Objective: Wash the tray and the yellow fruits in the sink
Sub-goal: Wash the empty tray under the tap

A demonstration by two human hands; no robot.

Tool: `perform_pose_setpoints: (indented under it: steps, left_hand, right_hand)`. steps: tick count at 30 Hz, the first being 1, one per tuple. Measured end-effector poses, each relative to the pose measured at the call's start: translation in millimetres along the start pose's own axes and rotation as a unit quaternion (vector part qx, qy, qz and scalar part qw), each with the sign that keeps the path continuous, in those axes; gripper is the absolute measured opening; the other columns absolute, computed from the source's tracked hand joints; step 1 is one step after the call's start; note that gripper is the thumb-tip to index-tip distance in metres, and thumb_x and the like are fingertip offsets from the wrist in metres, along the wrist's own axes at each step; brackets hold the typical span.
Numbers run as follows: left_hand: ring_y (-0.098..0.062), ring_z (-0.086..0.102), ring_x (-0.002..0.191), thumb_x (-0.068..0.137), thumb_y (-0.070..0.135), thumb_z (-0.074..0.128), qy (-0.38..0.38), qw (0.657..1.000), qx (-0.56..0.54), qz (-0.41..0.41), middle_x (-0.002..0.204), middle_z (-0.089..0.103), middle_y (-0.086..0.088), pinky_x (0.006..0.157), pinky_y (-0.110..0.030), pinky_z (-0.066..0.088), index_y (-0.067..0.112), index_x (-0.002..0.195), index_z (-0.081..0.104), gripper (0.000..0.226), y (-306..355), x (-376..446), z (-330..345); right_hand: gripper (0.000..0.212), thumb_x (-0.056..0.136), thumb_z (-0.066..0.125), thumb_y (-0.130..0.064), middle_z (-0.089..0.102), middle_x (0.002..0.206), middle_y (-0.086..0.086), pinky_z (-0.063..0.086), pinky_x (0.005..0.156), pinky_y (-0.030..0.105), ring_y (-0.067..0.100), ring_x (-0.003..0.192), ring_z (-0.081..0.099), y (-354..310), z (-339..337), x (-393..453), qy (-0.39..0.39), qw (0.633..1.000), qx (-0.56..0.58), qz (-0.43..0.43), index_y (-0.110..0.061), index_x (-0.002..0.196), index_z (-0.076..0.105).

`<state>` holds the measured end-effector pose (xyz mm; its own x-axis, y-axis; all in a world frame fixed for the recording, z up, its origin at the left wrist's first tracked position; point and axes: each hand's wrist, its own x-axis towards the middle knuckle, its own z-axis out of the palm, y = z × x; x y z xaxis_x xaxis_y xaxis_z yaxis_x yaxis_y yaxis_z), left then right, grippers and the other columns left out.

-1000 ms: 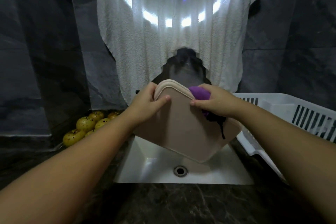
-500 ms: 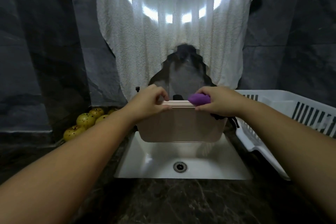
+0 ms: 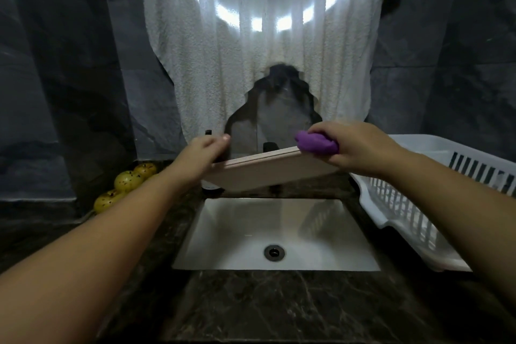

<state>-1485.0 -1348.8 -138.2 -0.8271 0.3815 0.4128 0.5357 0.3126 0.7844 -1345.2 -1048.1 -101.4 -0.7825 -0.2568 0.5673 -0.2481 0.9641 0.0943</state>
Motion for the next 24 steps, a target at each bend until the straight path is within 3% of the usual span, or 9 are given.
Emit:
perform_pose_setpoints:
  steps: [1,3,6,9,11,14,18,21,24]
  left_hand:
    - [-0.003,0.059,0.101,0.105,0.057,0.047,-0.008,0.991,-0.100,-0.090,0.114,0.062,0.013,0.078,-0.022,0.043,0.032,0.106,0.069,0.033,-1.9,0.5,-2.1]
    - [-0.019,0.060,0.119,0.101,0.065,0.044,-0.074,0.936,-0.246,-0.242,0.136,0.059,0.002,0.091,-0.035,0.052,0.023,0.133,0.062,0.055,-14.3,2.9,-9.9]
    - [-0.036,0.056,0.127,0.097,0.063,0.053,-0.133,0.881,-0.265,-0.368,0.148,0.050,-0.020,0.083,-0.047,0.058,0.007,0.159,0.034,0.085,-36.9,-0.3,-15.9]
    - [-0.026,0.064,0.095,0.102,0.053,0.051,-0.119,0.881,-0.209,-0.408,0.124,0.056,-0.019,0.050,-0.030,0.059,-0.003,0.154,0.035,0.078,-53.9,-7.9,-14.4]
    - [-0.018,0.064,0.072,0.103,0.051,0.049,-0.144,0.865,-0.213,-0.431,0.103,0.061,-0.014,0.041,-0.023,0.054,0.002,0.138,0.048,0.060,-60.5,-12.9,-13.3]
    - [-0.014,0.057,0.038,0.106,0.039,0.050,-0.154,0.848,-0.219,-0.457,0.063,0.060,-0.008,0.031,-0.017,0.043,0.003,0.104,0.061,0.038,-63.4,-19.9,-4.4]
    - [-0.013,0.051,0.028,0.112,0.022,0.037,-0.118,0.865,-0.180,-0.454,0.050,0.057,-0.010,0.025,-0.014,0.030,-0.001,0.093,0.055,0.035,-60.2,-21.1,1.5]
    - [-0.013,0.050,0.027,0.113,0.025,0.035,-0.100,0.863,-0.164,-0.468,0.046,0.056,-0.008,0.026,-0.013,0.028,0.003,0.089,0.054,0.038,-61.5,-17.4,-6.4]
    - [-0.015,0.052,0.033,0.114,0.027,0.036,-0.079,0.871,-0.149,-0.462,0.052,0.057,-0.008,0.030,-0.012,0.030,0.003,0.097,0.056,0.036,-65.7,-18.0,-13.1]
  right_hand:
    - [0.046,0.087,0.077,-0.034,0.057,0.100,-0.014,0.034,0.065,0.026,0.010,0.086,0.052,-2.4,-1.6,-0.7,0.003,1.000,-0.026,-0.013,-0.034,0.129,0.057]
    - [0.042,0.086,0.078,-0.032,0.057,0.094,-0.006,0.032,0.068,0.030,0.020,0.085,0.058,-7.5,-3.1,-4.1,0.005,0.996,-0.081,-0.045,-0.029,0.125,0.061]
    - [0.039,0.082,0.081,-0.021,0.063,0.083,0.008,0.044,0.059,0.039,0.034,0.071,0.061,-12.1,4.9,-19.6,0.038,0.978,-0.138,-0.151,-0.014,0.119,0.070]
    - [0.039,0.088,0.072,-0.026,0.068,0.087,0.016,0.051,0.059,0.047,0.036,0.067,0.060,-7.5,12.7,-38.1,0.093,0.967,-0.123,-0.203,-0.006,0.121,0.070]
    - [0.041,0.091,0.068,-0.030,0.069,0.090,0.017,0.051,0.061,0.047,0.036,0.069,0.061,-5.0,17.0,-45.2,0.112,0.965,-0.119,-0.205,-0.008,0.125,0.065]
    - [0.052,0.076,0.089,-0.019,0.069,0.088,0.017,0.052,0.060,0.048,0.038,0.069,0.062,-5.9,22.6,-48.3,0.105,0.974,-0.111,-0.168,-0.003,0.121,0.070]
    - [0.060,0.073,0.091,-0.030,0.068,0.092,0.010,0.050,0.066,0.040,0.033,0.077,0.063,-7.1,22.0,-46.2,0.034,0.989,-0.093,-0.113,-0.013,0.127,0.068]
    - [0.060,0.085,0.063,-0.067,0.062,0.103,-0.009,0.042,0.074,0.027,0.011,0.091,0.056,-7.4,19.9,-43.2,-0.086,0.992,-0.075,-0.047,-0.039,0.137,0.053]
    - [0.064,0.080,0.039,-0.088,0.056,0.107,-0.024,0.042,0.075,0.019,-0.003,0.090,0.053,-8.3,17.7,-41.0,-0.149,0.989,-0.008,0.006,-0.054,0.133,0.044]
